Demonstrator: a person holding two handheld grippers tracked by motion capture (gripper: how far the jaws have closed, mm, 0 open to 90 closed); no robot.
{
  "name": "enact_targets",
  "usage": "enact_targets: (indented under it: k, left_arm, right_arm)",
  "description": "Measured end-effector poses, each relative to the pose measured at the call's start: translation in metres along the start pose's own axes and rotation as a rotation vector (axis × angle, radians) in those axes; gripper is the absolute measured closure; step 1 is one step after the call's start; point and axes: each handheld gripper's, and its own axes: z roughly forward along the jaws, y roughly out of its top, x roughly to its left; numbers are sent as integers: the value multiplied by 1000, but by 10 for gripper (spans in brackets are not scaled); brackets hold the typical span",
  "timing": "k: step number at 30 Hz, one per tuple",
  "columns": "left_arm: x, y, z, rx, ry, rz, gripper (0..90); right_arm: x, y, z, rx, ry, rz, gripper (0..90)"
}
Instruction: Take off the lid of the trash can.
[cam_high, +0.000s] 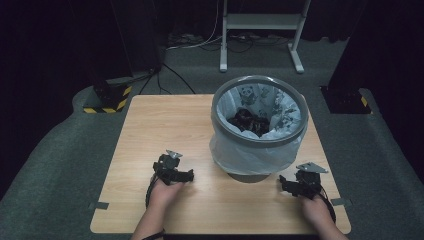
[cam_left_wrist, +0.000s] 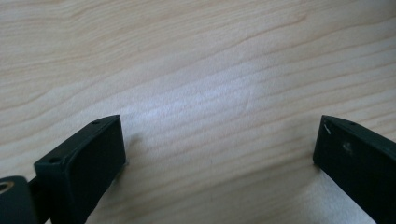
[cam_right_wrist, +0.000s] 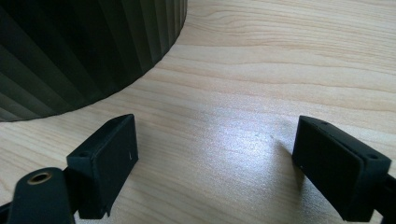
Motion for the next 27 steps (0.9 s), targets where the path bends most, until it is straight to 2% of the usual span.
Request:
enact_targets:
  k: [3, 5, 6, 8, 12, 15, 20, 24, 27]
  left_arm:
    - [-2, -4, -6, 20, 11, -12, 37]
    - [-2, -5, -12, 15, 10, -15, 39]
    - [-2, -6, -16, 13, 7, -29, 40]
    - [0, -6, -23, 14, -7, -45, 41]
    - [1, 0, -31, 39, -61, -70, 47]
    - [-1, 6, -34, 67, -89, -60, 59]
    - [-8, 21, -35, 79, -88, 3, 59]
    - [-9, 35, -36, 99, -107, 13, 59]
    - [-6, 44, -36, 161, -97, 10, 69]
  right_arm:
    - [1, 2, 3, 3, 6, -3, 116]
    - [1, 3, 4, 5, 13, -6, 115]
    - [1, 4, 5, 4, 16, -14, 110]
    - [1, 5, 5, 7, 20, -13, 105]
    - [1, 5, 6, 7, 22, -14, 103]
    - [1, 5, 6, 7, 23, -16, 104]
    - [0, 5, 6, 6, 25, -21, 103]
    - [0, 5, 6, 4, 28, -24, 103]
    - [0, 6, 6, 8, 32, -22, 102]
